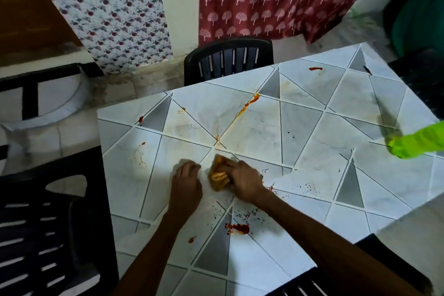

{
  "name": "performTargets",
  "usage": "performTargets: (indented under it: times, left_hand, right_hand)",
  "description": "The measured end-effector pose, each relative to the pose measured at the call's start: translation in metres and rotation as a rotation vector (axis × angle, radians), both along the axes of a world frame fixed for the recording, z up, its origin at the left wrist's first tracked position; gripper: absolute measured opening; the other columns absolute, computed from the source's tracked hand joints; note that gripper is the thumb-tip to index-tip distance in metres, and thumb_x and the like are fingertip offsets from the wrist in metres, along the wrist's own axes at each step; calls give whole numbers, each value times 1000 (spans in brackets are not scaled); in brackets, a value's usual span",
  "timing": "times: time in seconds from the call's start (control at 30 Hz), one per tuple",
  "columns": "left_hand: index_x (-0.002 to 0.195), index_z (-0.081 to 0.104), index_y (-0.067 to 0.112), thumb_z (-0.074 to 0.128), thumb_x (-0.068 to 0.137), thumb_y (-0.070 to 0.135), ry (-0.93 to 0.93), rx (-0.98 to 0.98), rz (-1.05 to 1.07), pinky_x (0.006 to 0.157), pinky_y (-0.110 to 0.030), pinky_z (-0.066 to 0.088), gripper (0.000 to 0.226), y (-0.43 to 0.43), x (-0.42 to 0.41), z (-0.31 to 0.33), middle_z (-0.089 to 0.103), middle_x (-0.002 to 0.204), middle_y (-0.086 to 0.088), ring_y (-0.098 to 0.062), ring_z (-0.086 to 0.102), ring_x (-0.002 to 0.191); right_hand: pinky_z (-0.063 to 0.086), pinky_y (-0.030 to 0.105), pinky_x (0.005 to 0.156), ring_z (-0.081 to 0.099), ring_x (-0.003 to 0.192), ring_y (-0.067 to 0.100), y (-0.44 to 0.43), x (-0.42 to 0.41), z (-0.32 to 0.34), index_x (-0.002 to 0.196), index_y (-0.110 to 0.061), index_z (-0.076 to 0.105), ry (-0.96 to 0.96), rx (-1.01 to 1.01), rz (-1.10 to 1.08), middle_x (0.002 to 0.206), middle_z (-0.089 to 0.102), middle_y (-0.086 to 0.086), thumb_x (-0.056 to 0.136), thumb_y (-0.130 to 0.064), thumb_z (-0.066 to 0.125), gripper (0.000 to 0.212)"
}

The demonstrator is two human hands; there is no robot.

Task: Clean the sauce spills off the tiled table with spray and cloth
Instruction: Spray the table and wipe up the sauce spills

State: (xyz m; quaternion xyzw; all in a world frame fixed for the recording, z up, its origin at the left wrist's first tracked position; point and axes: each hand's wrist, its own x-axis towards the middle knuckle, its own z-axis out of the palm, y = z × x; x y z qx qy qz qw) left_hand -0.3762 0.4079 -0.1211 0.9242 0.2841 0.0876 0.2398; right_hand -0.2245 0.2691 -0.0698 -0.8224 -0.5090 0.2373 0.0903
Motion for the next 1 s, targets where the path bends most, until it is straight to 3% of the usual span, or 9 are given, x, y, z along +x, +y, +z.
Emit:
performTargets:
  times: [0.13,0.23,0.33,0.4,0.5,0.6,0.73,0.9,1.0]
  left_hand:
    - [125,61,4,59,81,-2,21,10,16,105,-44,43,44,-22,-19,4,58,128,-15,-33,52,122]
    - [124,62,6,57,83,1,37,10,19,105,-44,42,42,-35,-28,9,58,127,-14,-32,51,122]
    - [119,64,8,56,83,0,0,30,6,104,-41,42,38,-45,-32,15,60,121,-10,-29,52,118]
    - [117,65,11,54,86,-1,-80,-24,15,102,-37,43,35,-52,-29,23,60,119,-7,-24,53,115]
    - [118,65,15,51,96,5,-198,-283,83,101,-31,45,28,-66,-18,38,63,120,0,-15,56,113]
    - [119,62,18,49,102,15,-298,-672,163,97,-30,48,21,-81,-2,61,66,117,3,-12,60,111]
    - [130,53,13,43,105,24,-301,-1107,221,90,-30,48,29,-95,16,89,66,119,-6,-19,63,112]
    - [114,59,16,58,98,19,-271,-1184,255,77,-25,52,16,-110,25,103,66,104,-4,-18,66,90]
    - [98,65,21,65,94,19,-265,-1157,274,69,-20,51,5,-116,29,103,70,96,0,-16,65,83]
  right_hand:
    - [53,46,95,56,120,26,-32,-29,-7,140,-37,51,18,11,56,145,52,-2,89,-26,68,55]
    - [53,41,98,59,120,25,-46,-31,-3,136,-41,56,55,55,79,140,59,-4,85,-18,69,57]
    - [51,29,88,64,111,22,-57,-21,16,130,-33,63,134,177,-62,126,68,-2,83,-13,67,52]
    - [48,26,83,65,102,16,-65,-11,35,120,-27,67,321,286,-243,114,72,-3,74,-11,57,49]
    - [47,27,79,62,93,12,-82,4,58,105,-23,61,592,377,-440,96,68,-6,67,-7,44,45]
    - [47,24,70,60,86,11,-99,16,77,100,-19,60,766,361,-531,89,65,-4,79,-4,50,28]
    - [53,44,99,68,111,32,-115,28,77,117,-12,65,936,331,-595,113,71,17,80,-1,59,39]
    - [49,54,105,62,119,44,-127,30,65,129,-5,61,1046,310,-708,125,66,26,93,8,54,39]
    - [52,51,102,67,112,35,-131,28,63,121,-10,64,867,246,-738,117,72,15,97,-6,59,25]
